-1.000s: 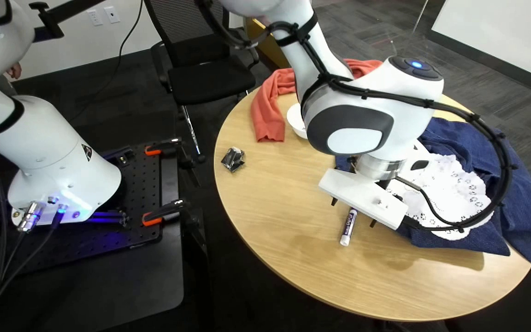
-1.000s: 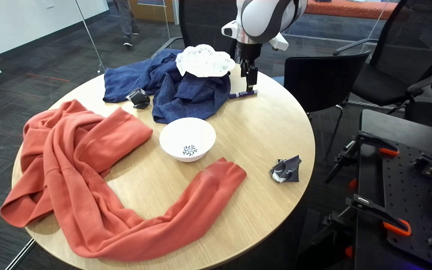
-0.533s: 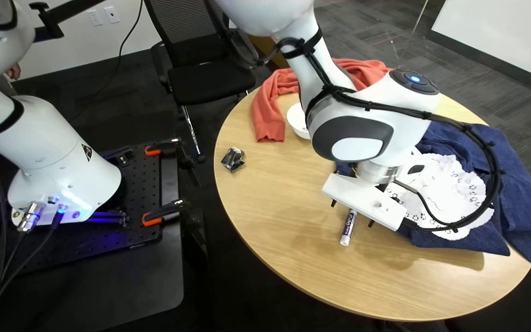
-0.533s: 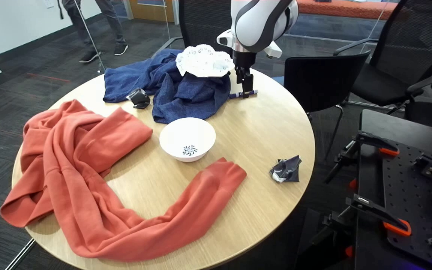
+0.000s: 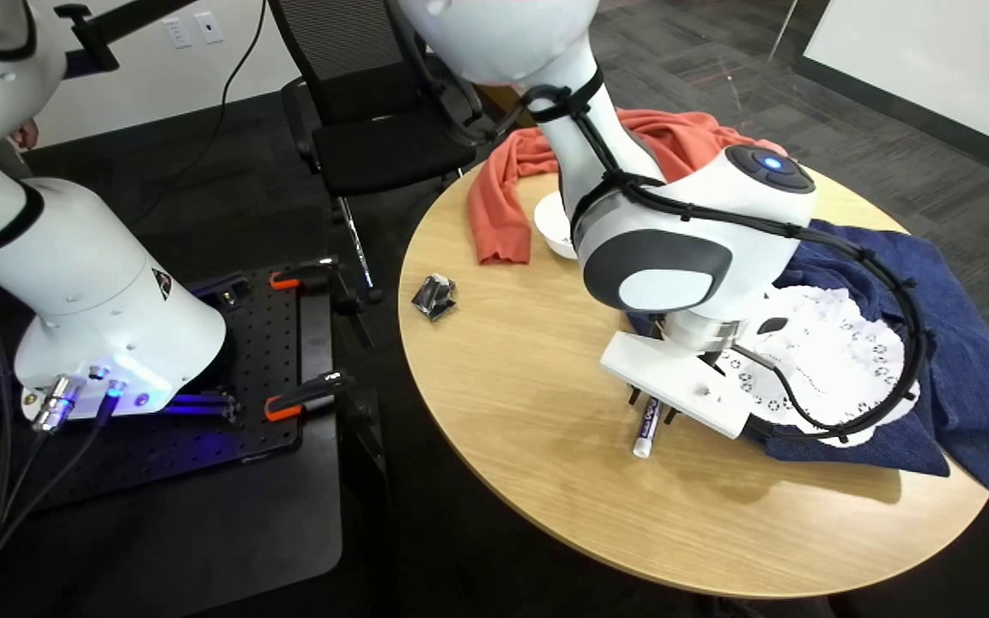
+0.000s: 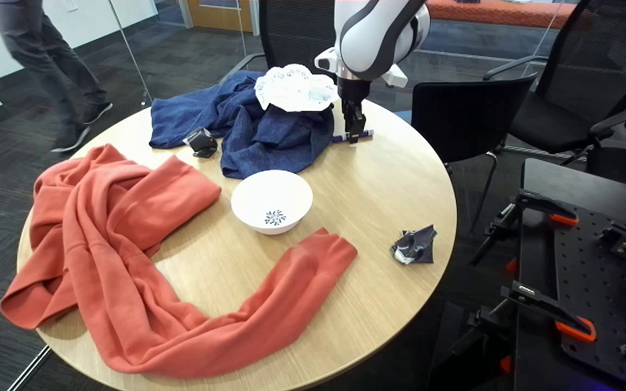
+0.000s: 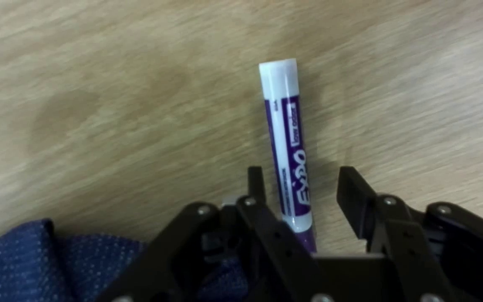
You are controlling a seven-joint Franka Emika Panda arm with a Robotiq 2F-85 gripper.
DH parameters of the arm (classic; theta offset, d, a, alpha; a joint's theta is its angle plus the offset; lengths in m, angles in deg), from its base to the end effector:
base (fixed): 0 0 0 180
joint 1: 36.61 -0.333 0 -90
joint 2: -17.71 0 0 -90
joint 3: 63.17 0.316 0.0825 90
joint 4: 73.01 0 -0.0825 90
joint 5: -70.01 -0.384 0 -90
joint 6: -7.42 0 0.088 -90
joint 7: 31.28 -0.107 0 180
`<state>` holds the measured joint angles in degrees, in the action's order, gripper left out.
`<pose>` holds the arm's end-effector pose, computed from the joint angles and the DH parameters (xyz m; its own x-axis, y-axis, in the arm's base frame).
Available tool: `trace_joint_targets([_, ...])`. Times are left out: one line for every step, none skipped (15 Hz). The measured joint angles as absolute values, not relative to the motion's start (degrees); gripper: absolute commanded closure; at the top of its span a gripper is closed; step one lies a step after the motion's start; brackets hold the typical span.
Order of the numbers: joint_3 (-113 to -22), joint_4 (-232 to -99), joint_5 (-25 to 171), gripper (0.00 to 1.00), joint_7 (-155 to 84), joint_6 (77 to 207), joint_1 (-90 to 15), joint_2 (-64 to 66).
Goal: Put the marker into the bowl
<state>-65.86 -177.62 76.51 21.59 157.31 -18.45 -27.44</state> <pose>0.5948 -0.2227 0.1007 0.7823 0.6185 -0.0738 0.6223 -0.7810 0.0518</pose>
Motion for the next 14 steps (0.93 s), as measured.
trace_joint_targets([-65.85,-177.53,76.51,0.88,21.59,157.30,-18.38,-27.56])
trace_joint_targets([-65.85,-177.45,76.51,0.97,21.59,157.30,-18.33,-27.67])
trace_joint_targets([-65.85,-177.38,76.51,1.00,21.59,157.30,-18.29,-27.76])
trace_joint_targets([-65.86,-177.33,76.51,0.97,21.59,157.29,-18.27,-27.79])
trace_joint_targets([-65.88,-177.28,76.51,0.95,21.58,157.29,-18.26,-27.79])
trace_joint_targets([-65.95,-177.25,76.51,0.95,21.44,157.29,-18.27,-27.76])
trace_joint_targets([-66.03,-177.24,76.51,0.95,21.27,157.29,-18.27,-27.63])
trace_joint_targets([-66.16,-177.30,76.51,0.95,21.08,157.29,-18.27,-27.31])
trace_joint_targets([-66.45,-177.55,76.51,0.95,20.71,157.30,-18.36,-26.69])
trace_joint_targets([-66.78,-178.07,76.60,0.95,20.27,157.30,-18.46,-25.77])
trace_joint_targets([-67.07,-178.96,76.86,0.95,20.14,157.38,-18.53,-24.50])
trace_joint_targets([-67.28,-180.17,77.40,0.95,20.13,157.42,-18.57,-22.96])
trace_joint_targets([-67.35,-181.66,78.13,0.95,20.13,157.53,-18.59,-21.18])
trace_joint_targets([-67.35,-183.22,78.77,0.95,20.13,157.55,-18.67,-19.36])
